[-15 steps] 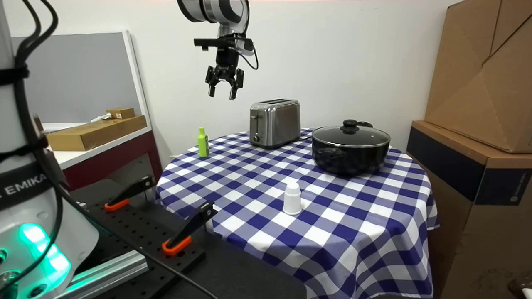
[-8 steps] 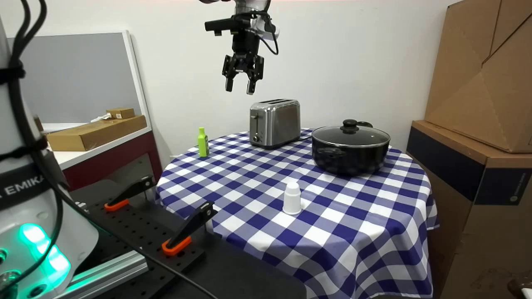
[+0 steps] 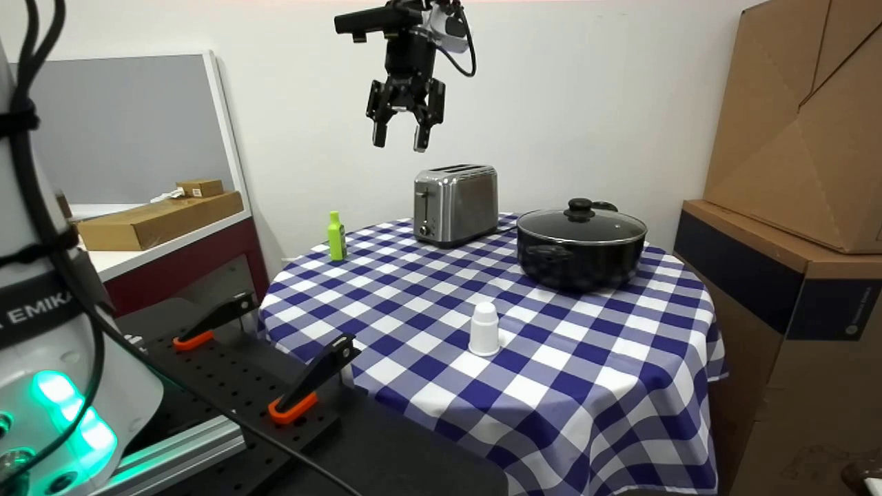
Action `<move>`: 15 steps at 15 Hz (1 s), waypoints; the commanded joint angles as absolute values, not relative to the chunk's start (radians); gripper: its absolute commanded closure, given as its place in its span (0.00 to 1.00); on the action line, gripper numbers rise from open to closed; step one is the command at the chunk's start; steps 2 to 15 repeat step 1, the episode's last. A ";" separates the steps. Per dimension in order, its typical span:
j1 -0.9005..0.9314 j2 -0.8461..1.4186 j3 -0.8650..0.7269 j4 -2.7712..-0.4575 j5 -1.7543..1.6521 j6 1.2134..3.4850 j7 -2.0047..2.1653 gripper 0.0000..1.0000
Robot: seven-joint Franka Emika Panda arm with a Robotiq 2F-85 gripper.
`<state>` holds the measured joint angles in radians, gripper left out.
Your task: Move the green bottle to the left
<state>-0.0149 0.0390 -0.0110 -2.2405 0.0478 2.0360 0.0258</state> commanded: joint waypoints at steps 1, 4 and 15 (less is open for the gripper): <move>-0.014 0.034 -0.012 -2.243 0.048 2.034 0.025 0.00; -0.014 0.034 -0.012 -2.243 0.048 2.034 0.025 0.00; -0.014 0.034 -0.012 -2.243 0.048 2.034 0.025 0.00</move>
